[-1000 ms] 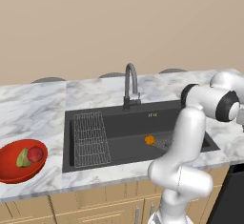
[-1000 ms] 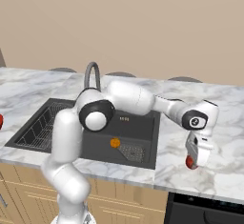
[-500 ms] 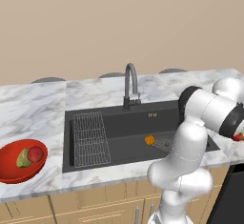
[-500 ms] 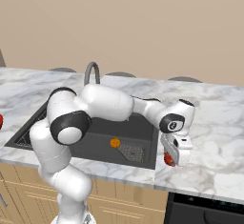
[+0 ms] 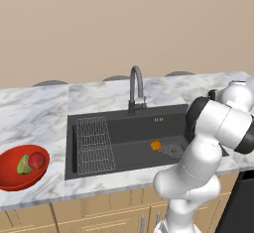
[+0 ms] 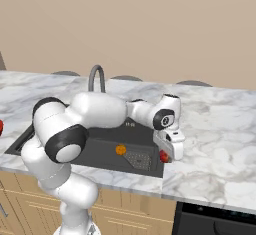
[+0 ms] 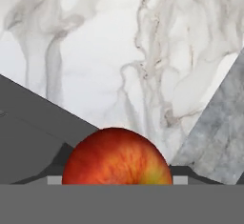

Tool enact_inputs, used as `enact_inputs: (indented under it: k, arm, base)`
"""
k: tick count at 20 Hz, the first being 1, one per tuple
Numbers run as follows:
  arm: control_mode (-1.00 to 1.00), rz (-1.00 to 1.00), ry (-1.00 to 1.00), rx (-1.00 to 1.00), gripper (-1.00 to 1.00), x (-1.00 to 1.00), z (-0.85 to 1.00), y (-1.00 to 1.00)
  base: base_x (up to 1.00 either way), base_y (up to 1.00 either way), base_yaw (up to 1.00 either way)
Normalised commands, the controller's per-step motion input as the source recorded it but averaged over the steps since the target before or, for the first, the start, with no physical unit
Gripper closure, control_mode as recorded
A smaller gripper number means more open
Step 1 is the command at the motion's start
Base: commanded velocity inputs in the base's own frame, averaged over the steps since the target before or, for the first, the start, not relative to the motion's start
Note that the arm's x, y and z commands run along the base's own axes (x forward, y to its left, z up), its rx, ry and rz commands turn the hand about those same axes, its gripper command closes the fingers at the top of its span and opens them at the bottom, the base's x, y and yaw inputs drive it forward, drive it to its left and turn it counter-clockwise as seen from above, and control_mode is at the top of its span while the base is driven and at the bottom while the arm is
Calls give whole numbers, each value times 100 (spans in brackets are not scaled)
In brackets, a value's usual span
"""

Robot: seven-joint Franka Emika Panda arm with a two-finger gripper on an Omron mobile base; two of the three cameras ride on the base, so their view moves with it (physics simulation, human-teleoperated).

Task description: There is a mixed pile of frozen fruits and vegetables on the counter. Locate all the frozen vegetables and place the items in a bowl on the counter. Take all the frozen fruits and defrost them in a running sink.

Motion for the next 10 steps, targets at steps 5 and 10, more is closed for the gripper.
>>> enact_inputs:
  k: [5, 10]
  arm:
    - [-100, 18, 18, -6, 100, 41, 14, 51]
    - [-100, 23, 10, 5, 100, 46, -14, 66]
  base:
    - [0, 0, 0]
    - [0, 0, 0]
